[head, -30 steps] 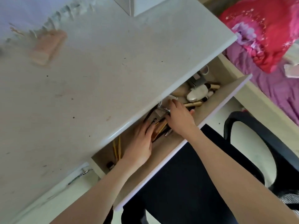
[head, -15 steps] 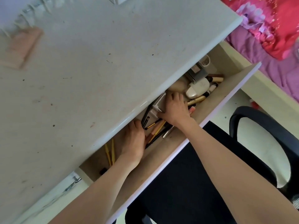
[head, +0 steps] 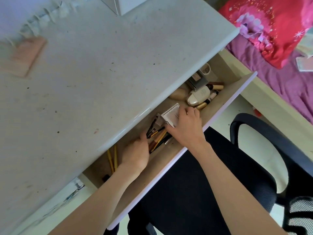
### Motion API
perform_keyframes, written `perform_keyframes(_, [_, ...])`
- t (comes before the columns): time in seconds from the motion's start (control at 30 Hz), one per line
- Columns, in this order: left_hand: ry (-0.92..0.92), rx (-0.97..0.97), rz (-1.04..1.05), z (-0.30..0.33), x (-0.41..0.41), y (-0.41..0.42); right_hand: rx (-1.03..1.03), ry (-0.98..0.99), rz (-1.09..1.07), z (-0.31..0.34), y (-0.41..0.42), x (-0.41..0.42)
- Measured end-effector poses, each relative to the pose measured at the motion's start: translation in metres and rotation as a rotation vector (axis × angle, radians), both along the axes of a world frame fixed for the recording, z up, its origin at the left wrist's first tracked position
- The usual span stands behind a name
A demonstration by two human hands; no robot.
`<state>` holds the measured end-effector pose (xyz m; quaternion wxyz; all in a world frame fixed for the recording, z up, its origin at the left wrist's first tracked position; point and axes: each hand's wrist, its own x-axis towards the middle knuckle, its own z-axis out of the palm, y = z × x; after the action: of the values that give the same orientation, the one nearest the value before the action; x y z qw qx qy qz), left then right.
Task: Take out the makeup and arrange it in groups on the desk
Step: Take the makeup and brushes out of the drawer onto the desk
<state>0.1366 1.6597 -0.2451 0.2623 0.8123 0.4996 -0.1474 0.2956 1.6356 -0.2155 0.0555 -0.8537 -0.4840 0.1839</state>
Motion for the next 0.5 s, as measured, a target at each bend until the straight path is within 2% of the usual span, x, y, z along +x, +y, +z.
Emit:
perform_keyframes(0.13, [-0.111,-0.04,-0.14,0.034,-0.015,-0.008,0.213,0.104,-0.165,0.021,-0.025,-0.011])
perform_keyframes(0.2, [-0.175,0.005,-0.145,0.052,-0.026,-0.011,0.348,0.118,-0.183,0.029,-0.03,-0.02])
perform_keyframes(0.33, [-0.439,0.165,0.08,0.081,-0.054,-0.013,0.491,0.105,-0.143,0.046,-0.023,-0.041])
perform_keyframes(0.43, [-0.538,0.22,0.252,0.1,-0.08,-0.003,0.531,0.076,-0.096,0.056,-0.009,-0.068])
perform_keyframes(0.5, [-0.591,0.232,0.419,0.11,-0.102,0.009,0.514,0.082,0.034,0.06,0.003,-0.096])
